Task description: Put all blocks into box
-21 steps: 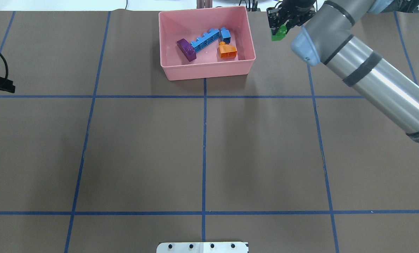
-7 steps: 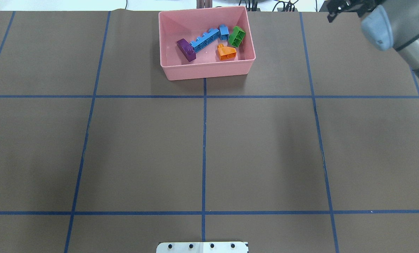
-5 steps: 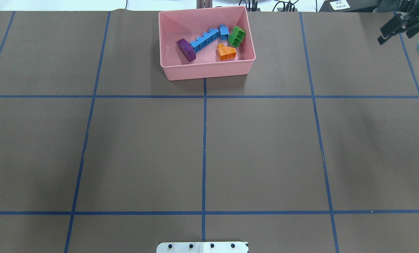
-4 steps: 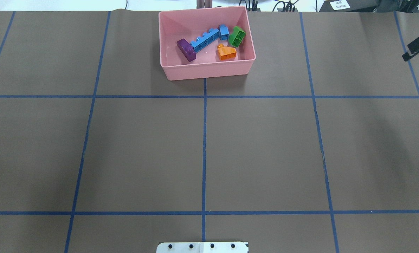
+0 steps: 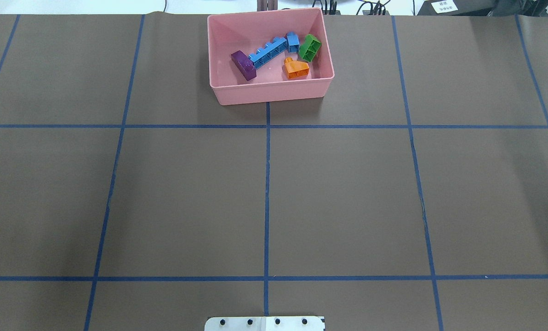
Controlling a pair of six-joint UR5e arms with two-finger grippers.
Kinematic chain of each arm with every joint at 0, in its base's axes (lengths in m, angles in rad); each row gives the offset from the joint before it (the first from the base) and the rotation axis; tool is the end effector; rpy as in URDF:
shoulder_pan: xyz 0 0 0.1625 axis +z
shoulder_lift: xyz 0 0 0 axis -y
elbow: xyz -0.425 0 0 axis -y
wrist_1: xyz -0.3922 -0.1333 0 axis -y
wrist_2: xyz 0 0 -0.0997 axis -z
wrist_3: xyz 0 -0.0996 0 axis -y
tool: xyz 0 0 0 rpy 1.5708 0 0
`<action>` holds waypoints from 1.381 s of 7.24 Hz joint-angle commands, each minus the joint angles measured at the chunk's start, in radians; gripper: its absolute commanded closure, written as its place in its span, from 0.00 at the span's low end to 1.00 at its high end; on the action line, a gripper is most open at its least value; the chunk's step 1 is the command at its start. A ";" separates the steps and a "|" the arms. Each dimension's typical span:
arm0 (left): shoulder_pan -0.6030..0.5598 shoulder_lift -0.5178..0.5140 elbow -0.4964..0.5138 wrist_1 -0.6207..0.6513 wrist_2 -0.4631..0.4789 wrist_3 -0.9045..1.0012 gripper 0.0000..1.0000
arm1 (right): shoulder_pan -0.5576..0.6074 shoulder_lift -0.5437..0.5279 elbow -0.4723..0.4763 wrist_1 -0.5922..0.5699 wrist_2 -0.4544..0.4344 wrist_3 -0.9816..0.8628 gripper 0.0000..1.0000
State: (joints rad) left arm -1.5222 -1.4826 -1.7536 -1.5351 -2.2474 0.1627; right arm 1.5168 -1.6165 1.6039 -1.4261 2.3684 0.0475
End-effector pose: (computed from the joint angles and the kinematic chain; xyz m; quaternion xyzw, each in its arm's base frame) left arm -0.0486 -0.4600 0.6205 0.0467 0.3296 0.1092 0.9366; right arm 0.0360 -0.4834 0.6478 0.0411 -0.3901 -0.0286 0.9194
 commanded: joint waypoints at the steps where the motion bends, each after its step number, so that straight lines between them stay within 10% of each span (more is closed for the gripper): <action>1: -0.001 -0.007 -0.001 0.009 -0.003 -0.005 0.00 | 0.077 -0.055 0.027 -0.002 0.092 -0.001 0.00; 4: -0.001 -0.013 -0.006 0.024 -0.015 -0.006 0.00 | 0.069 -0.079 0.169 -0.177 0.080 -0.001 0.00; 10: -0.036 -0.056 0.008 0.093 -0.055 0.007 0.00 | 0.068 -0.072 0.145 -0.168 0.083 -0.001 0.00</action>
State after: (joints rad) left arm -1.5398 -1.5285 -1.7557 -1.4523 -2.2987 0.1597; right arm 1.5839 -1.6889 1.7496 -1.5943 2.4506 0.0472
